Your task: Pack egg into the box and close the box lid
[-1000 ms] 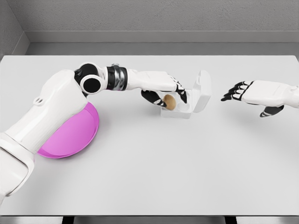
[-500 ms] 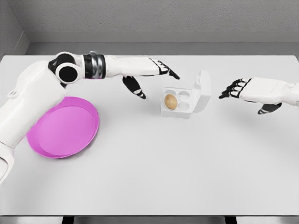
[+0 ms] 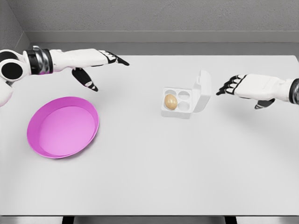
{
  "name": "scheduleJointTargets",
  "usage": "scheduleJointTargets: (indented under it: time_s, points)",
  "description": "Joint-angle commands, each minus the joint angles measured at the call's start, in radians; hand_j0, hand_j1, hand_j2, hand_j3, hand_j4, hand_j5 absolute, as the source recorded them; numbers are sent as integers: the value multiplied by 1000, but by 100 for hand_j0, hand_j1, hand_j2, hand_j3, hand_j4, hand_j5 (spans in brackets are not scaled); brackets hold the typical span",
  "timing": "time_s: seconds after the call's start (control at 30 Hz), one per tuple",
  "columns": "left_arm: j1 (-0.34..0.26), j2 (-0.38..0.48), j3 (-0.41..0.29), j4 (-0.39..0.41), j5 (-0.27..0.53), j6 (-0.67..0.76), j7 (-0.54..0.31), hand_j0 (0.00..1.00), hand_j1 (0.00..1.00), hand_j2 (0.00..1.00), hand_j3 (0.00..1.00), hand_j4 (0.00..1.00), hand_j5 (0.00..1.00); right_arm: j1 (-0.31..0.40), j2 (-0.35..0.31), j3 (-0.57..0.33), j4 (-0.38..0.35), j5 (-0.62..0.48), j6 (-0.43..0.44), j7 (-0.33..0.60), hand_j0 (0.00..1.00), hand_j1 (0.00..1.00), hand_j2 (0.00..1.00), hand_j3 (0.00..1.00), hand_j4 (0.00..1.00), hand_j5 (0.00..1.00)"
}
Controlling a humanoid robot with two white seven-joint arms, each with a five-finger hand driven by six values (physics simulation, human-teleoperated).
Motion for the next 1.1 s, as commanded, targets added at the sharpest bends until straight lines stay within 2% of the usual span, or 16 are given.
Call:
scheduleJointTargets:
  time_s: [0.0,0.23,0.33,0.63,0.8,0.97,1.07]
  points:
    - [0,28,2,-1,8,3,0,100,100,100,100,100,100,0,12,6,7,19,2,0,100,100,100,100,100,100]
    - [0,31,2,0,8,3,0,100,100,100,100,100,100,-14,38,14,30,22,2,0,100,100,100,100,100,100]
    - [2,29,2,-1,8,3,0,100,100,100,100,100,100,-38,53,54,30,22,2,0,100,100,100,100,100,100]
    - [3,29,2,3,8,3,0,100,100,100,100,100,100,-57,49,49,8,7,2,0,100,100,100,100,100,100]
    - [3,28,2,3,7,3,0,100,100,100,100,100,100,-60,49,37,-38,-1,2,0,100,100,100,100,100,100]
    - [5,28,0,3,7,3,0,100,100,100,100,100,100,-52,47,40,-123,-7,2,0,100,100,100,100,100,100]
    - [8,28,0,3,7,3,0,100,100,100,100,100,100,-51,50,43,-126,-7,2,0,100,100,100,100,100,100]
